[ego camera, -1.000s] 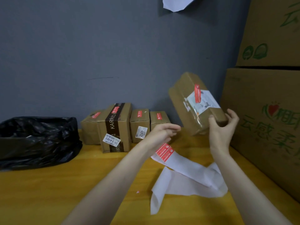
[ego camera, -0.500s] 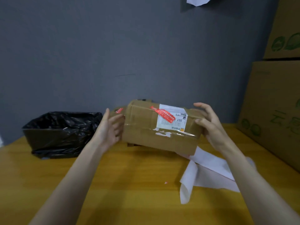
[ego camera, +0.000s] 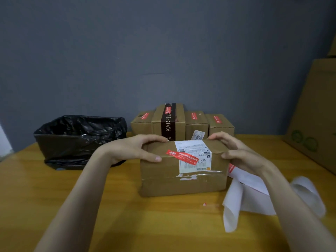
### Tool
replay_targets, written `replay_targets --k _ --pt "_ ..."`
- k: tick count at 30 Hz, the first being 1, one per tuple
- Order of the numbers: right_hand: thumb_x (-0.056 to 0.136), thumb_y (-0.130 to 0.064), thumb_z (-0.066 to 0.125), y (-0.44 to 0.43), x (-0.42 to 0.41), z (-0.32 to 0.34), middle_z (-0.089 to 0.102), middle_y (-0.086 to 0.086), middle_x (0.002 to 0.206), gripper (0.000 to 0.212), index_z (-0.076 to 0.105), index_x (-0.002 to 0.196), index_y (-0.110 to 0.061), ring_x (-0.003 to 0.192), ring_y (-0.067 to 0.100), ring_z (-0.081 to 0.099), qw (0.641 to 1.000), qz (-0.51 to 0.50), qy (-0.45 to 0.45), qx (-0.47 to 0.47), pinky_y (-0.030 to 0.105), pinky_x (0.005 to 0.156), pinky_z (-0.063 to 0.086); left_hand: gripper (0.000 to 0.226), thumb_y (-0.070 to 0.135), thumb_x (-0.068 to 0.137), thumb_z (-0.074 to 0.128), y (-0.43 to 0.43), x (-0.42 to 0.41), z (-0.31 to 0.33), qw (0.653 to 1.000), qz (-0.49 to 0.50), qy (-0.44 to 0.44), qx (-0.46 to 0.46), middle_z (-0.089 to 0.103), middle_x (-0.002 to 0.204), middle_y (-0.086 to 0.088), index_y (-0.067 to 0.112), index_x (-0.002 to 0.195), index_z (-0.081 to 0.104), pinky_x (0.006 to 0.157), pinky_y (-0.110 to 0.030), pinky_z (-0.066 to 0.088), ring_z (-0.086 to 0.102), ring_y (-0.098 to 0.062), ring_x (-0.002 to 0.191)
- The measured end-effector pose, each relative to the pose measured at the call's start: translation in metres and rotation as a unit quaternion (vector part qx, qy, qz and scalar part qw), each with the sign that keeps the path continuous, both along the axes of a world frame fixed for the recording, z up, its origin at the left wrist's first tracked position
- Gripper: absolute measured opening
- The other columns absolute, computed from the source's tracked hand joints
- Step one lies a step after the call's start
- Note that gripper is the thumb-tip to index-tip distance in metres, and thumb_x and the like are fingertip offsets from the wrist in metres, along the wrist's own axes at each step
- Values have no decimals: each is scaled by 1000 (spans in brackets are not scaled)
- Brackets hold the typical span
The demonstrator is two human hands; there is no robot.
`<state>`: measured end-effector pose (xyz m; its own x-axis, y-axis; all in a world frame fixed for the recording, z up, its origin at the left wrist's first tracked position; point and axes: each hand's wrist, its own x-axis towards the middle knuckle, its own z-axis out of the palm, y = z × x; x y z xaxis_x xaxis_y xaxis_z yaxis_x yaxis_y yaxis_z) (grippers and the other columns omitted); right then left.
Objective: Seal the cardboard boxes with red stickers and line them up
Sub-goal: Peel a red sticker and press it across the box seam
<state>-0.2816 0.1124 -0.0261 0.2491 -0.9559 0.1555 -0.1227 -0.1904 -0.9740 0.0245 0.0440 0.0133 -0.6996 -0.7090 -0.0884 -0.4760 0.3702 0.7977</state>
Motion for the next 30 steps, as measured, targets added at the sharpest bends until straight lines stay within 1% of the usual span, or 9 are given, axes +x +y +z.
replay_targets --k 3,6,9,12,15,18,21,24,30 --pt "69 -8 63 5 -7 7 53 3 123 53 51 120 -19 105 11 60 998 35 41 31 25 78 53 59 26 78 71 -3 0 3 999 -26 -32 -7 45 123 24 43 129 46 81 -13 47 49 3 109" --pt "62 -32 76 10 -10 20 53 -4 127 64 54 122 -27 113 9 57 989 42 131 48 24 84 51 61 25 76 72 -7 0 3 999 -35 -26 -10 45 125 24 42 129 48 83 -13 47 48 3 111" --pt "64 -45 77 9 5 35 59 -10 120 52 62 112 -32 109 6 59 984 -31 173 -4 23 86 51 62 25 73 72 -8 1 1 999 -41 -14 -7 44 124 26 42 128 48 80 -11 47 49 4 110" --pt "80 -29 69 1 36 47 66 -17 97 14 69 94 -28 88 -10 60 960 -191 140 -147 4 72 46 64 29 69 72 -10 1 2 999 -45 -16 -11 44 123 29 43 127 49 78 -8 46 48 6 109" --pt "85 -15 64 -6 71 54 66 -19 88 12 72 90 -23 80 -17 57 955 -162 167 -183 -1 67 41 67 33 67 73 -11 1 2 998 -50 -21 -10 46 126 27 43 128 48 82 -11 47 49 6 111" --pt "86 -16 65 -14 100 49 66 -16 86 12 74 88 -24 80 -10 58 952 -94 242 -163 6 71 43 70 33 67 73 -13 2 -1 998 -51 -20 -15 49 129 22 40 130 44 88 -15 47 50 6 113" --pt "85 -23 66 -22 108 41 66 -19 84 11 74 85 -31 81 -2 59 947 -103 274 -131 18 71 46 69 27 68 73 -16 2 -2 998 -63 -7 -15 50 130 18 36 130 44 91 -17 47 52 5 113" --pt "82 -24 69 -24 105 40 70 -15 79 8 74 79 -30 74 -1 62 955 -113 255 -101 16 65 46 71 32 70 79 -20 3 -4 997 -68 -14 -16 51 130 16 34 132 45 91 -20 48 52 2 115" --pt "80 -27 72 -22 110 41 67 -12 66 11 71 69 -29 58 -4 59 942 -84 312 -87 16 58 46 82 48 56 76 -22 5 -6 998 -61 -23 -24 51 131 17 37 132 46 97 -25 46 51 1 118"
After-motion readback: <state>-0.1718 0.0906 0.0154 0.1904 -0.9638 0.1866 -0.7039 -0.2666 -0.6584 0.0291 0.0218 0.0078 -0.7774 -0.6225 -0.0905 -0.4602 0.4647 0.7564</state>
